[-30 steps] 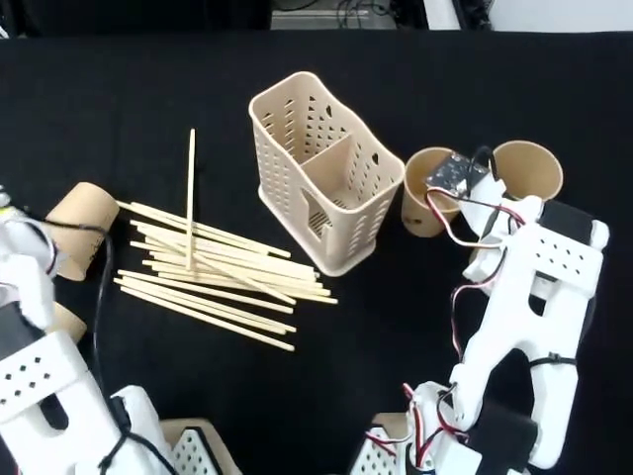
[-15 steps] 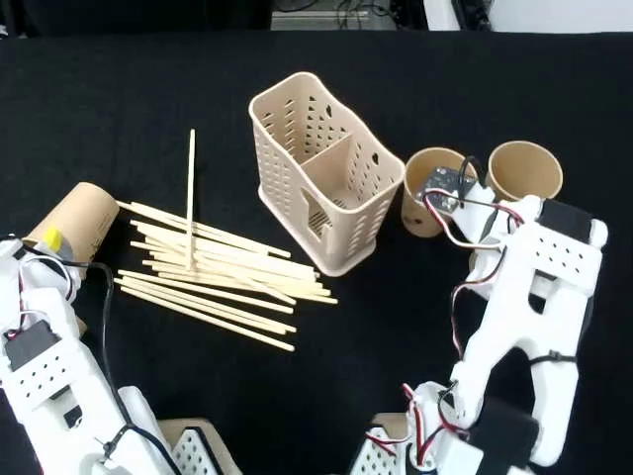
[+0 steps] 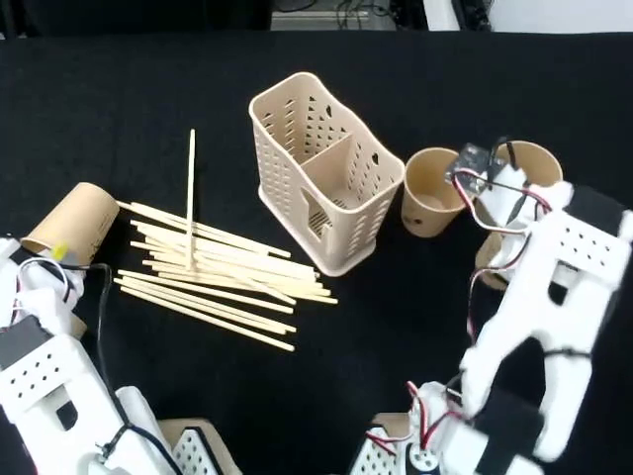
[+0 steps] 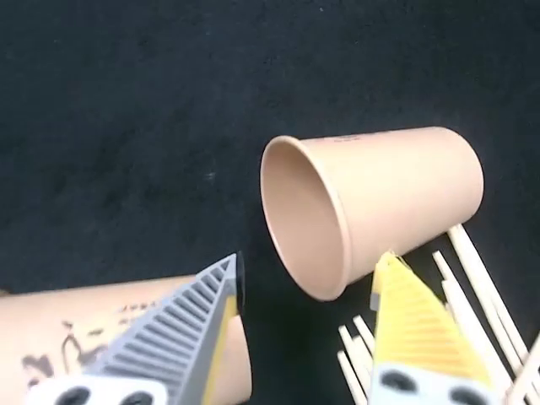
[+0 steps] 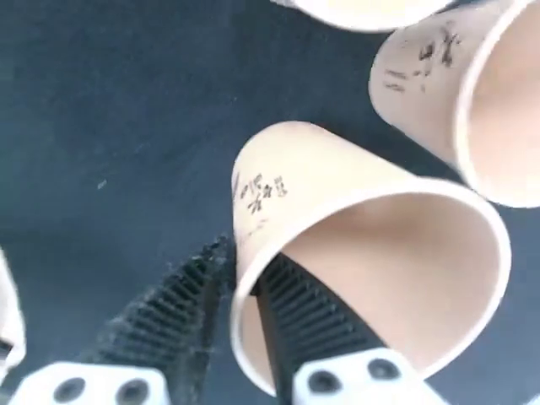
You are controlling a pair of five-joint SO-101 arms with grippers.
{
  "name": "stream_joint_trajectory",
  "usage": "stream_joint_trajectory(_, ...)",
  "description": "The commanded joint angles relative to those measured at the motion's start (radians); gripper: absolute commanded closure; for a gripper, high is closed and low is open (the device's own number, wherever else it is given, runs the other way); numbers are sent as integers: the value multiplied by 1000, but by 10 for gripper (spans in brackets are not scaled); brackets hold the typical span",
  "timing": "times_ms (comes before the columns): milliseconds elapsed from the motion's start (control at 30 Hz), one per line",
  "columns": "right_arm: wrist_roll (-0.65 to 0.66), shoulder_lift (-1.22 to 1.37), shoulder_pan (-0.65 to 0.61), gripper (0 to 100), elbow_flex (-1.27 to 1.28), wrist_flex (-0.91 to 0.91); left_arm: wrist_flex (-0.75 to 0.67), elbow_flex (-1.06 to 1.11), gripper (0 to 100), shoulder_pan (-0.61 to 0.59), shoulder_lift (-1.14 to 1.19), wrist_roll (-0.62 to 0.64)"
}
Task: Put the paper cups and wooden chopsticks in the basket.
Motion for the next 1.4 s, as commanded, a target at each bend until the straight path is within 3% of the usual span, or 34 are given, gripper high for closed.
stream_joint_trajectory(0,-8,-131,-78,987,-222,213,49,-65,742,-8,-14,0)
stream_joint_trajectory(167,-100,-202,-147,987,-384,236,109,-65,743,-10,-14,-72)
stream_joint_trajectory(433,-186,-220,-288,987,-615,238,127,-22,744,-1,-14,-78)
stream_joint_trajectory(867,-157,-159,-747,987,-581,235,132,-8,744,-1,-14,-77)
stream_joint_trajectory(1133,-158,81,-829,987,-650,235,127,-5,744,-1,-14,-77)
stream_joint_trajectory(1367,-157,179,-792,987,-656,235,124,-4,744,-1,-14,-77)
